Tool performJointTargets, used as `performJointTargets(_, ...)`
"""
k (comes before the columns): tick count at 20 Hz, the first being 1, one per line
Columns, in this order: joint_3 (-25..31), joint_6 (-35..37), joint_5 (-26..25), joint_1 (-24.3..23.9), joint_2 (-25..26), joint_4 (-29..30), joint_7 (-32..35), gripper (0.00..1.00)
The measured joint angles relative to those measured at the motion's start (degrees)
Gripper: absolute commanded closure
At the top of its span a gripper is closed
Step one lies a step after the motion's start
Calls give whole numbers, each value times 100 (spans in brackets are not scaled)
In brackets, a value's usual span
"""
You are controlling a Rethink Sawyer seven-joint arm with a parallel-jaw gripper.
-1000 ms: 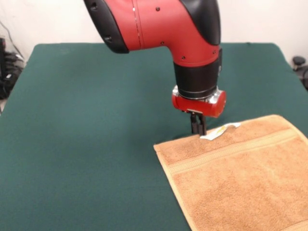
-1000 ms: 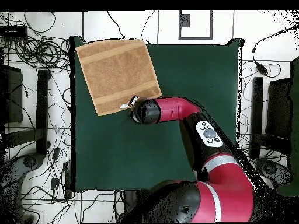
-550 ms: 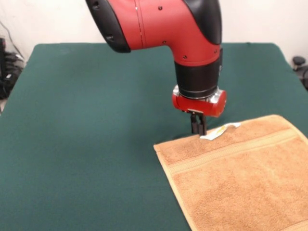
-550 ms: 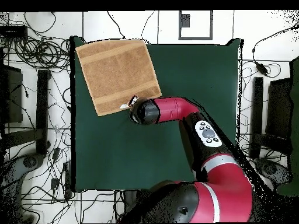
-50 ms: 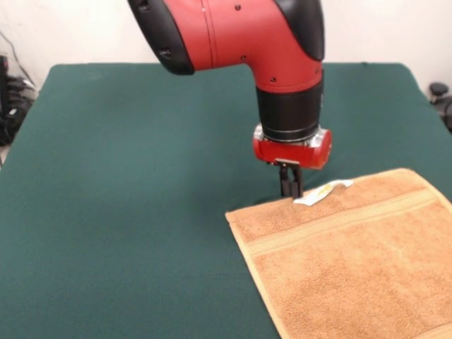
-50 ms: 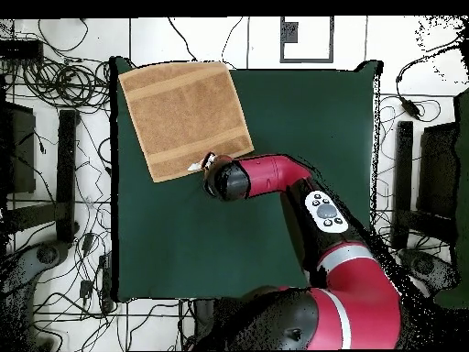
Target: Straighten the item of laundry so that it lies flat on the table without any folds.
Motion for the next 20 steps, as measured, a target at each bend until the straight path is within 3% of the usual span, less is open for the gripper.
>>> performJointTargets(11,132,-214,-641,-29,-73,102,1,100)
performJointTargets(12,138,-271,-697,-20,-76,106,1,0)
performJointTargets(20,105,-337,-709,118,-95,89,-1,0)
